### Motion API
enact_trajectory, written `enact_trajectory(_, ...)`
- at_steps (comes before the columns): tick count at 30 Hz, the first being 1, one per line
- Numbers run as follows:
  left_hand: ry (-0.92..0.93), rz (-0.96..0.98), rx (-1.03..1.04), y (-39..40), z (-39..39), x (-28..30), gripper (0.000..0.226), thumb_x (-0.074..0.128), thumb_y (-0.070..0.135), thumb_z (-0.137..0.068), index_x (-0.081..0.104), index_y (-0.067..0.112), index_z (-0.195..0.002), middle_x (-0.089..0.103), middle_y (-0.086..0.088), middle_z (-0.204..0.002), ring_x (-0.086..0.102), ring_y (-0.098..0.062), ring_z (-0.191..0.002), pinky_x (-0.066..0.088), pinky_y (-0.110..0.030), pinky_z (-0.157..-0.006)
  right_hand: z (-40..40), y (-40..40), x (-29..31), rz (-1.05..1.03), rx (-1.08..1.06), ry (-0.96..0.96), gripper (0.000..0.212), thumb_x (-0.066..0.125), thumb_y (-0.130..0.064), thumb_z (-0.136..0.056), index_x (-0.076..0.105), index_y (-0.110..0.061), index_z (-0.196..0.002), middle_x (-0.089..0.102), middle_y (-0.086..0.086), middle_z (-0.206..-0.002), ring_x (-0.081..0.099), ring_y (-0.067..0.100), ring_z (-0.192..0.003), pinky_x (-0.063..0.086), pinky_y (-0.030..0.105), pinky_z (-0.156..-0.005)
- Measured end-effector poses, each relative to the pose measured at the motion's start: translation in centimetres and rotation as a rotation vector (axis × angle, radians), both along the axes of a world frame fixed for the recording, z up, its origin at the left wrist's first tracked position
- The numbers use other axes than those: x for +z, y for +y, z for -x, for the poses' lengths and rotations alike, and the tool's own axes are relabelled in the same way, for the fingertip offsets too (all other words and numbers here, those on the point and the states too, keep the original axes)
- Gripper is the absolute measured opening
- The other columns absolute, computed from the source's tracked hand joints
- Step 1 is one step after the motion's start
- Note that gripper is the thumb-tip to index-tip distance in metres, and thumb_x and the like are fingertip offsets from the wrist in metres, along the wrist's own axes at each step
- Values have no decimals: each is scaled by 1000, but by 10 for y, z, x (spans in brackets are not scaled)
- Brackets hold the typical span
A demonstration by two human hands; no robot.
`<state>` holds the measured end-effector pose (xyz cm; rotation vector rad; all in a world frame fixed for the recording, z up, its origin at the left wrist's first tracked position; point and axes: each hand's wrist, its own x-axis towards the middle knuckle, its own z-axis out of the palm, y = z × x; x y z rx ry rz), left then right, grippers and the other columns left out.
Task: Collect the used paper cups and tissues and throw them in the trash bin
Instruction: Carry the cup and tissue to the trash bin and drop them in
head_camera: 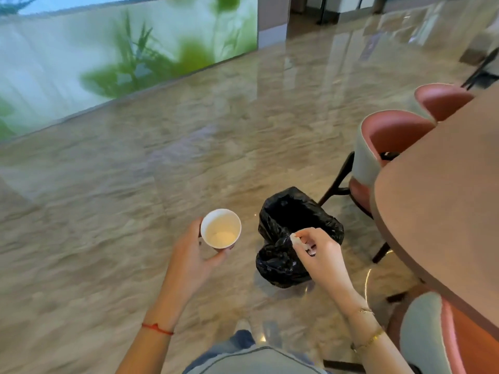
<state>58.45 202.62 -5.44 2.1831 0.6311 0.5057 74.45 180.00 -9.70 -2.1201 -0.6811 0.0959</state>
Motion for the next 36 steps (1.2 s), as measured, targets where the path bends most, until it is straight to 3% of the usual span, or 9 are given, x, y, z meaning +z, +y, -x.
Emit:
enact_trajectory(5, 70, 25, -158, 49, -110, -16, 63, 82, 40, -65, 48, 28, -116, 59, 9, -113, 57, -17, -104, 50, -40, -86, -68, 31, -12, 25, -207, 79, 9, 61, -33, -91, 64, -26, -97, 62, -13, -87, 56, -4, -85, 42, 2, -69)
enact_trajectory(9, 111, 32, -262, 64, -192, -38, 56, 82, 39, -66, 45, 32, -108, 53, 14, -103, 53, -13, -97, 39, -15, -72, -122, 44, -26, 92, -286, 125, 8, 60, -34, -92, 63, -27, -94, 59, -12, -86, 55, -3, -83, 42, 5, -65)
enact_trajectory(16, 260, 85, -309, 58, -327, -85, 58, 81, 46, -70, 48, 21, -111, 54, 7, -106, 50, -13, -96, 32, -15, -64, -227, 53, -64, 192, -353, 289, 10, 58, -35, -92, 62, -26, -91, 59, -8, -92, 57, 3, -80, 44, 19, -65)
enact_trajectory(22, 361, 132, -310, 41, -416, -113, 55, 83, 31, -71, 51, 11, -111, 55, 1, -108, 52, -17, -99, 42, -27, -74, -306, 50, -91, 278, -311, 404, 15, 59, -35, -91, 62, -22, -96, 60, -4, -96, 58, 12, -86, 50, 28, -76)
enact_trajectory(26, 463, 250, -325, 39, -453, -134, 64, 79, 6, -71, 46, 5, -126, 54, -8, -122, 52, -25, -118, 42, -30, -91, -339, 44, -100, 359, -257, 466, 33, 64, -36, -87, 59, -19, -116, 59, -5, -108, 56, 13, -101, 49, 28, -86)
enact_trajectory(30, 549, 261, -357, 46, -467, -143, 73, 75, 14, -79, 37, 12, -141, 43, -6, -143, 41, -22, -133, 36, -31, -103, -358, 40, -101, 380, -250, 470, 37, 64, -32, -88, 58, -19, -121, 59, -4, -115, 52, 16, -113, 46, 31, -94)
enact_trajectory(36, 431, 21, -433, 72, -469, -116, 52, 66, 29, -89, 47, 17, -136, 51, 0, -139, 48, -19, -128, 36, -27, -102, -369, 35, -72, 348, -252, 304, 40, 61, -36, -90, 55, -21, -127, 58, -7, -123, 45, 12, -121, 43, 29, -101)
